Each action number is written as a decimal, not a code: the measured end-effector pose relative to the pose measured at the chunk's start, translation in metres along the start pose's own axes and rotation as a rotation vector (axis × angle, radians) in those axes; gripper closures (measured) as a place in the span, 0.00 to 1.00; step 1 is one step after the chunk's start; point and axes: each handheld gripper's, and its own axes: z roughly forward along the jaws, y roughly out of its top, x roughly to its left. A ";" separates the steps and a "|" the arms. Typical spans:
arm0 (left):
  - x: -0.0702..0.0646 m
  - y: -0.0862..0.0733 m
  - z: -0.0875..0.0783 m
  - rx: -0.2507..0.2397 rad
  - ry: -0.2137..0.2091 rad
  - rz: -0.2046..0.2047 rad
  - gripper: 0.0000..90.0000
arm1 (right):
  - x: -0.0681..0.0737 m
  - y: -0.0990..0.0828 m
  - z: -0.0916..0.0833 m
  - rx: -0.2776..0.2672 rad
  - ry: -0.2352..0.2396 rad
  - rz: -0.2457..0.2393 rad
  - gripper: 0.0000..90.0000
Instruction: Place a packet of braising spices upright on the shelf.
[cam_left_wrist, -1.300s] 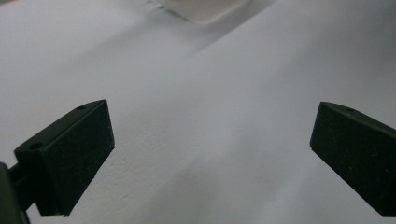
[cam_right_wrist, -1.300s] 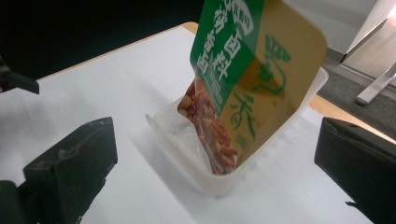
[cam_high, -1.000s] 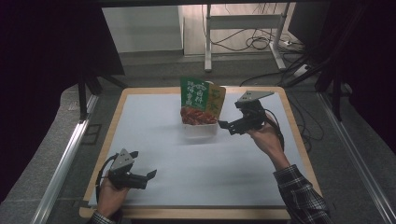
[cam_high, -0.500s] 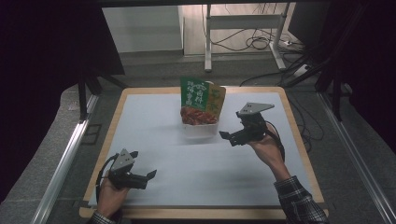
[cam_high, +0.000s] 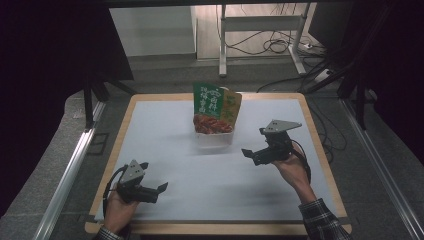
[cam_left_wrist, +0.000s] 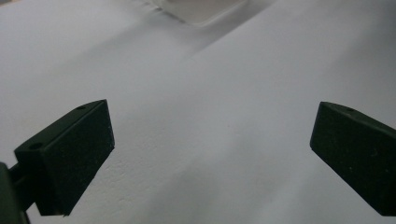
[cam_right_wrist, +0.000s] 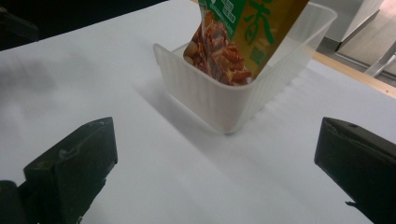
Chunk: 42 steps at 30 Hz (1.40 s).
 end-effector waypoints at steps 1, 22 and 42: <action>0.000 0.000 0.000 0.000 0.001 0.000 0.00 | 0.000 -0.001 -0.002 0.000 -0.002 -0.001 0.00; -0.002 0.000 0.001 0.025 0.028 0.027 0.00 | 0.011 -0.033 -0.038 0.026 -0.057 0.010 0.00; -0.004 0.000 0.002 0.035 0.032 0.038 0.00 | 0.025 -0.075 -0.067 -0.008 -0.122 0.031 0.00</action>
